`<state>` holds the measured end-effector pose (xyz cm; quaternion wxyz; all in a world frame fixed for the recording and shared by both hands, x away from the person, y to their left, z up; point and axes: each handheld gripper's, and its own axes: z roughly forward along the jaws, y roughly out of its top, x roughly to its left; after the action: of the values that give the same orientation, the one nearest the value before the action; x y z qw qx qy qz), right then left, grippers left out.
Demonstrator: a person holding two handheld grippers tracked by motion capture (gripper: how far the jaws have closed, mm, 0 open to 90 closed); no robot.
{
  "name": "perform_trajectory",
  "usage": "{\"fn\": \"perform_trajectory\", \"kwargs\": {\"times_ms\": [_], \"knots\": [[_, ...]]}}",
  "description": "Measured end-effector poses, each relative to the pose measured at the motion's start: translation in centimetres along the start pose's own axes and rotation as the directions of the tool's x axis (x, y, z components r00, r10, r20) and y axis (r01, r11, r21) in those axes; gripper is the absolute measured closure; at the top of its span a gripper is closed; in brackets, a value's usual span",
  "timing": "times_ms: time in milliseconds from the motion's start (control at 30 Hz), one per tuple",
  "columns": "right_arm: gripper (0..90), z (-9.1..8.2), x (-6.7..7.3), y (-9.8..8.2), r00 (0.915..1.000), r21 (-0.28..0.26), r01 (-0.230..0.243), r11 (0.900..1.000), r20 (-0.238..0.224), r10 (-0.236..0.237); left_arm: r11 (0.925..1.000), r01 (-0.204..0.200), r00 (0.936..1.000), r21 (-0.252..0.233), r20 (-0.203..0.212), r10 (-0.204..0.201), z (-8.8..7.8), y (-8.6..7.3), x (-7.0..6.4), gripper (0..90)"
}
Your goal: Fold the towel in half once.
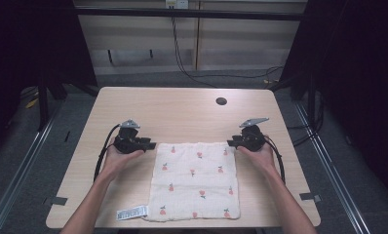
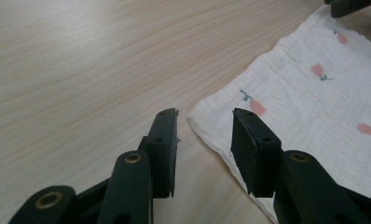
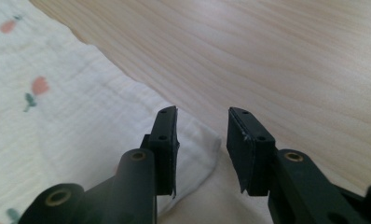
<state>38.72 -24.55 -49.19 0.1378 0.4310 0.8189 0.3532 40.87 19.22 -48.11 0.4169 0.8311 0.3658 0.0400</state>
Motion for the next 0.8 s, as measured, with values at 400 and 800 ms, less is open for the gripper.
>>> {"fn": "perform_trajectory", "kwargs": {"times_ms": [400,800], "knots": [[85.0,1.2,0.6,-0.3,0.9997,0.024,-0.019,1.0,-0.015,0.019,0.9993,0.019,0.9998,-0.033,-0.003,-0.02,1.4,0.6,0.4,59.9],[86.7,1.2,0.5,-0.3,0.9996,0.025,-0.017,1.0,-0.024,0.018,0.9958,-0.064,0.9978,0.065,-0.014,0.065,3.6,1.0,-1.1,59.3]]}}
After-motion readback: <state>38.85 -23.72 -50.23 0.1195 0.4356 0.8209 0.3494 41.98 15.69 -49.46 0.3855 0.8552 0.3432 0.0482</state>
